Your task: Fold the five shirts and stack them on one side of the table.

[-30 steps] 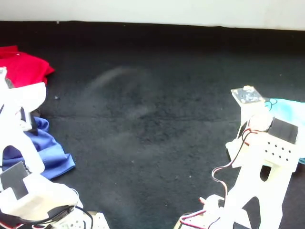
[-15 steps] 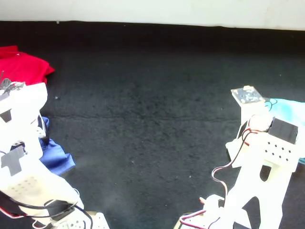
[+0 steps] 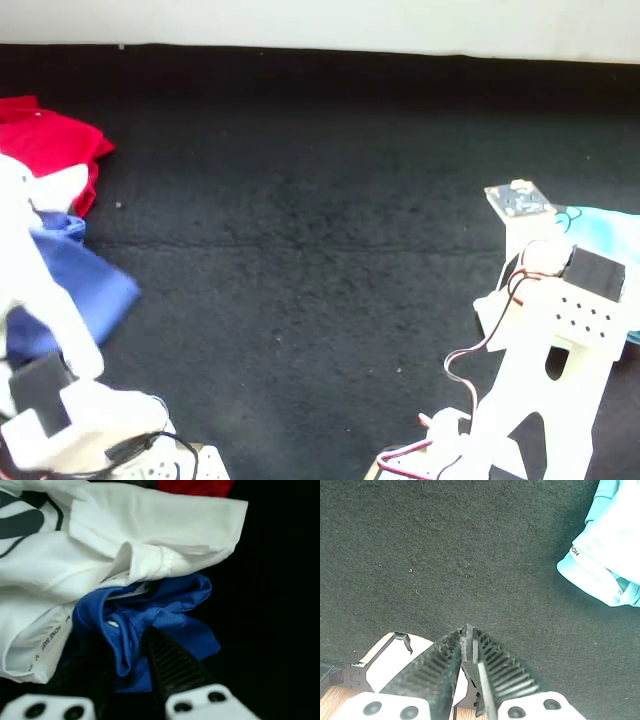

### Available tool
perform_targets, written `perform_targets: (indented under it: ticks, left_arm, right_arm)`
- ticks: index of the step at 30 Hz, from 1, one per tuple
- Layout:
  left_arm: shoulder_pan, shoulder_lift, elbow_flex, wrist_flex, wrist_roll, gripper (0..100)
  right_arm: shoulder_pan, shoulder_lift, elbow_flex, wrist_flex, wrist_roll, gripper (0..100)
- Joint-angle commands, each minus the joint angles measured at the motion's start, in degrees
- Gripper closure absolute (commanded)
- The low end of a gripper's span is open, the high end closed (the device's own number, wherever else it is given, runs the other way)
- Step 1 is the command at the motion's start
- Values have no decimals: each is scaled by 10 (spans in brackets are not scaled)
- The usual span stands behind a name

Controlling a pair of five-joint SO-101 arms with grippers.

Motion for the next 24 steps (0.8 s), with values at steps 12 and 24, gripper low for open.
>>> perform_targets:
  ticks: [12, 24]
  left_arm:
    - [39, -59, -411, -183, 87, 994]
    - [415, -55, -545, -187, -44, 993]
  right_arm:
    - [0, -12, -1, 6, -8, 992]
    - [-1, -12, 19, 6, -8, 992]
